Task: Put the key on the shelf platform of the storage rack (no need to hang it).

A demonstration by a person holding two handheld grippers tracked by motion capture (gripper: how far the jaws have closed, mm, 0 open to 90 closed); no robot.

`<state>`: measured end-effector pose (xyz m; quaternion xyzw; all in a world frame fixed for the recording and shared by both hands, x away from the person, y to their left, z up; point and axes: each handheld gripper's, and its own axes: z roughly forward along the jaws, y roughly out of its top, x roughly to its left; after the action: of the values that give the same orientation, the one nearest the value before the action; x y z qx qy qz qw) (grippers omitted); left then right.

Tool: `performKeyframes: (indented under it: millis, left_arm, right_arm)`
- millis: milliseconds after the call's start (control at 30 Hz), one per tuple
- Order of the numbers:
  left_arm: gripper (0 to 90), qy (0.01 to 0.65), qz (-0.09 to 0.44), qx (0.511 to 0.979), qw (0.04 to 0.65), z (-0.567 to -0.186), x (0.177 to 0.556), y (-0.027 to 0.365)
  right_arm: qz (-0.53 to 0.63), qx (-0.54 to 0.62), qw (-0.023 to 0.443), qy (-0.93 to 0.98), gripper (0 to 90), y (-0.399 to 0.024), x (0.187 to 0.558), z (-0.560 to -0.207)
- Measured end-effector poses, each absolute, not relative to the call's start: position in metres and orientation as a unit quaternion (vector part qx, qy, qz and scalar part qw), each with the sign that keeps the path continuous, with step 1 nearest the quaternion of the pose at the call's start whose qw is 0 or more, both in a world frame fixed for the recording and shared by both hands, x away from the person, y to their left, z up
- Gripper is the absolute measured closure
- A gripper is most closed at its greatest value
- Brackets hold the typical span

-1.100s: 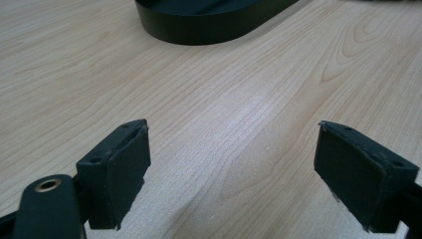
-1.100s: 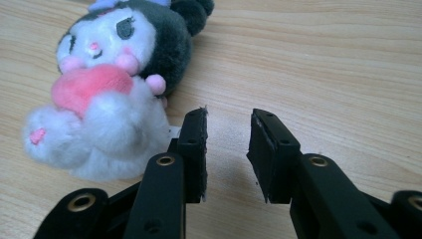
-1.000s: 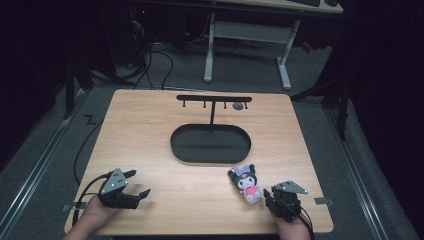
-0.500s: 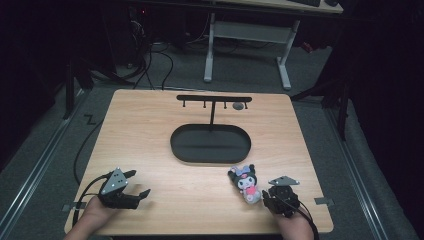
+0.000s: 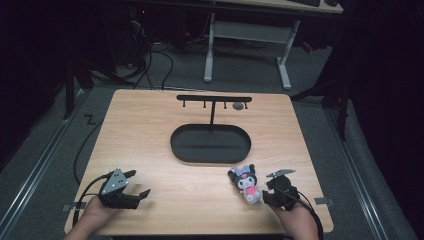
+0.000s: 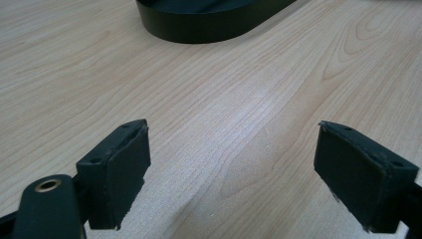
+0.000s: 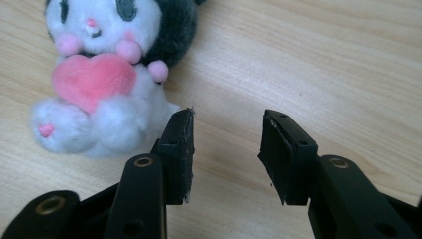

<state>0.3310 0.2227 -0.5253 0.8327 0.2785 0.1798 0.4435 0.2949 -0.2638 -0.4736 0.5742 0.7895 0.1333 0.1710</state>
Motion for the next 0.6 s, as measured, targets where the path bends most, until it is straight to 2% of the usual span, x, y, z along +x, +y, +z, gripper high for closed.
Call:
performKeyframes:
  millis: [600]
  left_arm:
    - [15.5, 0.279, 0.179, 0.833, 0.443, -0.525, 0.331, 0.223]
  right_arm:
    - [0.087, 0.578, 0.128, 0.801, 55.0, -0.263, 0.307, -0.452]
